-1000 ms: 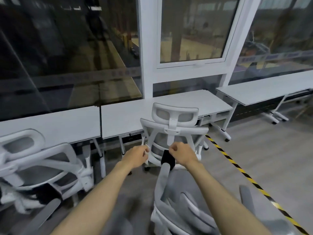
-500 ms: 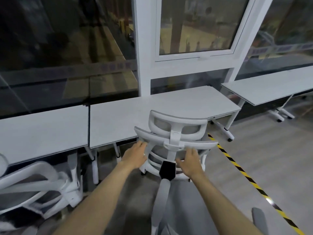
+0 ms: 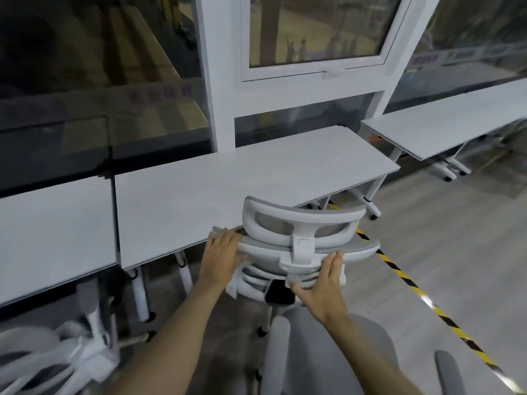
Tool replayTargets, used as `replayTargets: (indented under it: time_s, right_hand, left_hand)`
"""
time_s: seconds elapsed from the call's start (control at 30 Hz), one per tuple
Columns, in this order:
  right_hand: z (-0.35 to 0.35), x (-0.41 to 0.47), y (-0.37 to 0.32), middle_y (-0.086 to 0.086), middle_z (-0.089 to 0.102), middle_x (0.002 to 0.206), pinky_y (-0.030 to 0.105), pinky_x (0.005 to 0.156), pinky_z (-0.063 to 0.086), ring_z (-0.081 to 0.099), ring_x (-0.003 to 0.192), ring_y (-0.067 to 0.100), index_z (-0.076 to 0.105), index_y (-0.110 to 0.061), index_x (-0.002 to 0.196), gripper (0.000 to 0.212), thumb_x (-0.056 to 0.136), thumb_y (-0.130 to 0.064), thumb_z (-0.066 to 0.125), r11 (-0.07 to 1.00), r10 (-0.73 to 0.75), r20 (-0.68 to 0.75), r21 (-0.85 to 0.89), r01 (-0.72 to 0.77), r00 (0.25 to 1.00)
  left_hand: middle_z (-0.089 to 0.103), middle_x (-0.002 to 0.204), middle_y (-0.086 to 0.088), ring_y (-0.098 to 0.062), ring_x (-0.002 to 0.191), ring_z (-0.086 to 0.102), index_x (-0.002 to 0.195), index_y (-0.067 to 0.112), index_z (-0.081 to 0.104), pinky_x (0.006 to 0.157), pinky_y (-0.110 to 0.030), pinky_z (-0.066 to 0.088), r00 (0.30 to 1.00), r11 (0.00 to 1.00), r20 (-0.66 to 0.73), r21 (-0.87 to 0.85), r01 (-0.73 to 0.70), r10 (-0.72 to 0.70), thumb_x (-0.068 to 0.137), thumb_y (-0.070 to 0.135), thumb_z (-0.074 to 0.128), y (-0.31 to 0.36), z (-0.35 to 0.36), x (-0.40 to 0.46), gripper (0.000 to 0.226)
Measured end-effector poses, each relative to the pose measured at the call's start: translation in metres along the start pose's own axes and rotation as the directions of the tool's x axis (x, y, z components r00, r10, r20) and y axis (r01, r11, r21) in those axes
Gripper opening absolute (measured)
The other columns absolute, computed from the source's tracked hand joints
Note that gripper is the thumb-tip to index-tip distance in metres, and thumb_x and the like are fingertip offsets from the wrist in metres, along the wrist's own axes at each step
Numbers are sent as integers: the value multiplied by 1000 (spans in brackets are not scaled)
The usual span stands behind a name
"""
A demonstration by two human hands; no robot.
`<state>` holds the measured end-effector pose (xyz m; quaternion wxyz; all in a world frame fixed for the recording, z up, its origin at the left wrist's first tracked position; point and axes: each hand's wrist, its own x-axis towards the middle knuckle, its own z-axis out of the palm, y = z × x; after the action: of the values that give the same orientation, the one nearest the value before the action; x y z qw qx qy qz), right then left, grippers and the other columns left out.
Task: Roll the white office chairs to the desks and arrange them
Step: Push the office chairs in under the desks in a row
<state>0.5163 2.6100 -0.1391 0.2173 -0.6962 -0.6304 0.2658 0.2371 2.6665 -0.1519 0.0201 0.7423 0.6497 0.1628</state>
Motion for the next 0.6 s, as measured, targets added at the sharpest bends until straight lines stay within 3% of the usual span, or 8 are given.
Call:
replayTargets:
  time_s: [0.1,0.17,0.33,0.47,0.5,0.6]
  right_hand:
    - [-4,-1,0,0,-38,162,32,126,-1,-27,153,14,-18,-6,159,134,80,-64,73,1000,7,-6,31,-7,1000]
    - [-10,0,1,2,-35,164,34,127,2,-25,154,15,-16,-4,159,132,81,-58,75,999,19,5,46,-20,1000]
    - [-29,-3,9,2,-37,163,40,128,12,-18,156,17,-16,-4,159,135,79,-63,75,998,48,51,44,-50,998]
    - [-41,-1,16,-8,-38,162,46,121,32,24,155,29,-14,-11,161,151,62,-90,67,991,97,96,84,-105,991]
    - [-43,-1,15,-7,-37,163,46,122,32,25,154,30,-15,-11,161,152,61,-91,67,992,87,110,82,-96,990]
    - [-47,0,7,3,-34,164,42,127,18,0,158,23,-16,-5,159,147,68,-80,73,996,53,160,68,-65,986]
  left_hand:
    - [65,116,4,-21,115,58,115,22,65,104,-44,43,997,997,-71,-73,-16,11,85,62,66,-2,5,-4,50]
    - [65,111,5,-21,111,59,109,23,65,92,-42,47,995,994,-96,-112,8,-18,81,65,68,7,5,-11,50]
    - [64,110,9,-21,104,56,105,28,65,78,-40,42,993,994,-54,-31,101,-103,75,69,70,42,-3,-35,51]
    - [61,105,13,-18,98,52,98,30,64,78,-41,40,984,985,-49,-16,170,-170,73,75,67,64,-5,-62,52]
    - [60,104,14,-17,98,52,97,31,63,79,-42,40,979,980,-48,-34,195,-196,72,77,66,66,-5,-68,52]
    - [58,97,15,-16,92,52,90,31,62,78,-40,42,960,956,-40,-113,271,-277,67,80,66,71,-10,-85,55]
